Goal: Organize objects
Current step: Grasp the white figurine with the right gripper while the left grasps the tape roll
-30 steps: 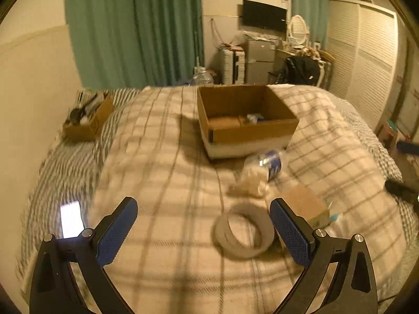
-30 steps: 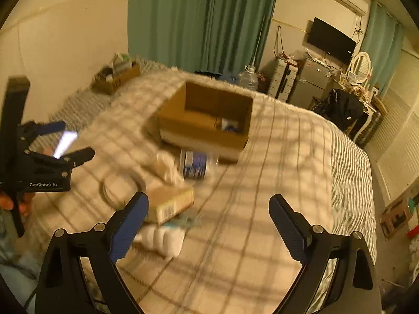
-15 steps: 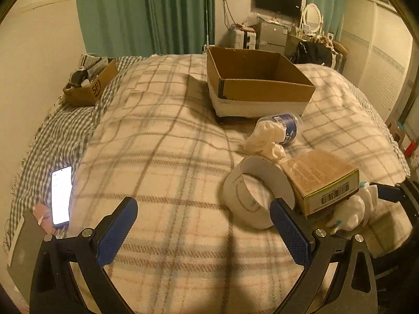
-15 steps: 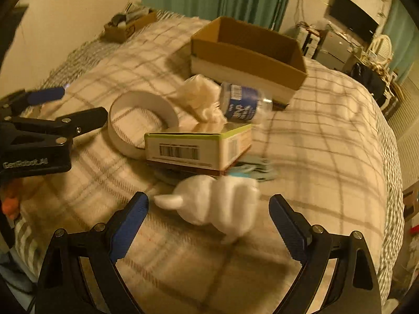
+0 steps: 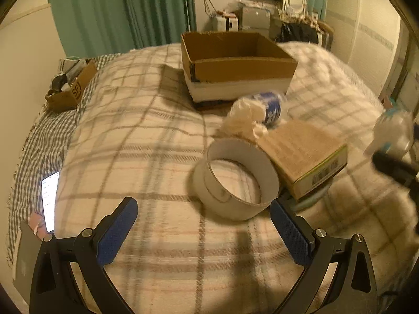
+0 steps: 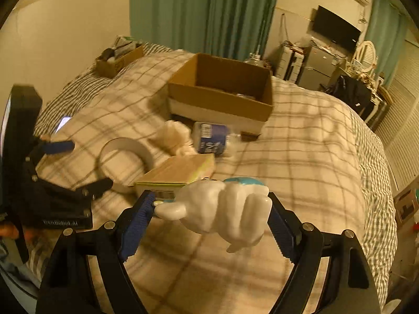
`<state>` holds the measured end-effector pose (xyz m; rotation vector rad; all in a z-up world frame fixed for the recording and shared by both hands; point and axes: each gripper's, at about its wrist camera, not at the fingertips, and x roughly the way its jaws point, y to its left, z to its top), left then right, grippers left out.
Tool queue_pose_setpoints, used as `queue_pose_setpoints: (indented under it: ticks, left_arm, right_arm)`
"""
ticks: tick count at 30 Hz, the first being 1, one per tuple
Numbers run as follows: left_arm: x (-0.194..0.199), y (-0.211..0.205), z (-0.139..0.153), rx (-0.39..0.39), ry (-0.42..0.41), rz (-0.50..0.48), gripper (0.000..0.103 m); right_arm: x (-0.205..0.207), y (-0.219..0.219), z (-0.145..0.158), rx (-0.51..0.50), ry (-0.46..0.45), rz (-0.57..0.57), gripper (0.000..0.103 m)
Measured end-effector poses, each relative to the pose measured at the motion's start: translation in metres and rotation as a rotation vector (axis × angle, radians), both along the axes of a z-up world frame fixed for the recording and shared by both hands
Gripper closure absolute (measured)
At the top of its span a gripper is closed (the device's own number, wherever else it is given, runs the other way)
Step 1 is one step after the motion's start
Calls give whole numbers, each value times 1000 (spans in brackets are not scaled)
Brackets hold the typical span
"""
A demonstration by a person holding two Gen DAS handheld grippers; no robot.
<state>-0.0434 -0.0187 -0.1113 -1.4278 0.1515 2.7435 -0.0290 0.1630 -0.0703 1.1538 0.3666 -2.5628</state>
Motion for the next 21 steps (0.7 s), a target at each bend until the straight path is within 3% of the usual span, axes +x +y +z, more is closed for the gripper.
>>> queue_pose_setpoints:
  ticks: [8,17,20,21]
  left_arm:
    - [-12,23,-12,-49,-43,-66,0]
    - [-25,36,-22,-85,-49,-85,0]
    - [-23,34,-20,-66,-39,-92,8]
    - [-22,33,-19,-63,-35,-88,15]
  right_arm:
    - [-10,11,-17,-42,-52,-7,20]
    - [-7,26,-17,-59,-57,-41,20]
    - [-5,27,-17,-57,-57,-54,20]
    - [-4,27,-16,-58,-55,-55,20]
